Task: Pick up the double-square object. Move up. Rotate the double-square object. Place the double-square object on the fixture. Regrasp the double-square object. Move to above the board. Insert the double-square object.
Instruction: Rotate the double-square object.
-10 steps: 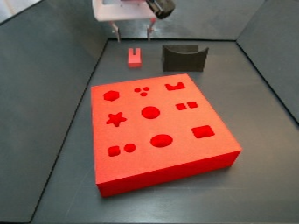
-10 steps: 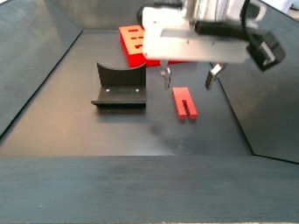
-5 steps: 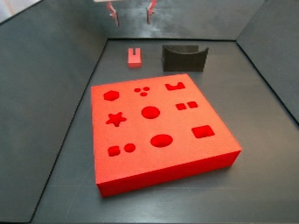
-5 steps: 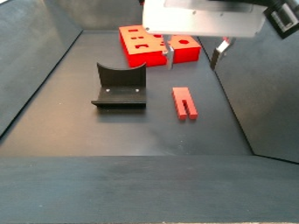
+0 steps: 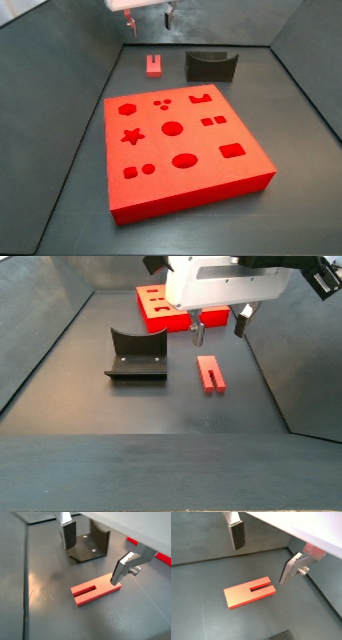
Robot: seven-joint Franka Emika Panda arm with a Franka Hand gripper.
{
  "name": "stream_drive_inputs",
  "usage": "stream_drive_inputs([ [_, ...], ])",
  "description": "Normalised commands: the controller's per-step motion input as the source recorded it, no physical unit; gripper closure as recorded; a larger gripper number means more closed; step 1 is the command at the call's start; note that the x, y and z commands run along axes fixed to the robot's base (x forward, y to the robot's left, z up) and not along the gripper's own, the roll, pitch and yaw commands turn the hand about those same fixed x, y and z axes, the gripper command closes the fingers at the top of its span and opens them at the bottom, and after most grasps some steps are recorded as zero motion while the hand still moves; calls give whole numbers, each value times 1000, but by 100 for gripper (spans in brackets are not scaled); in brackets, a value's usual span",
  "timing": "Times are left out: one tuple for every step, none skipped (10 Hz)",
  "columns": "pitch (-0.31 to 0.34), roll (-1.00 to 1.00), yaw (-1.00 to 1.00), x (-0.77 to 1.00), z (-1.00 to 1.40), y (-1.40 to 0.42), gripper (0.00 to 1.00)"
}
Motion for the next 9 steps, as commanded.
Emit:
stream_drive_inputs([
  [-6, 1, 1000, 29, -49, 2, 0],
  [-7, 1, 1000, 32, -42, 2, 0],
  [-7, 1, 1000, 33, -39, 2, 0],
  [-7, 1, 1000, 35, -36, 2, 0],
  [-8, 1, 1000, 35, -34, 2, 0],
  [-8, 1, 1000, 36, -33, 2, 0],
  [-8, 1, 1000, 36, -33, 2, 0],
  [-9, 1, 1000, 36, -33, 3, 0],
  [-9, 2, 1000, 36, -32, 2, 0],
])
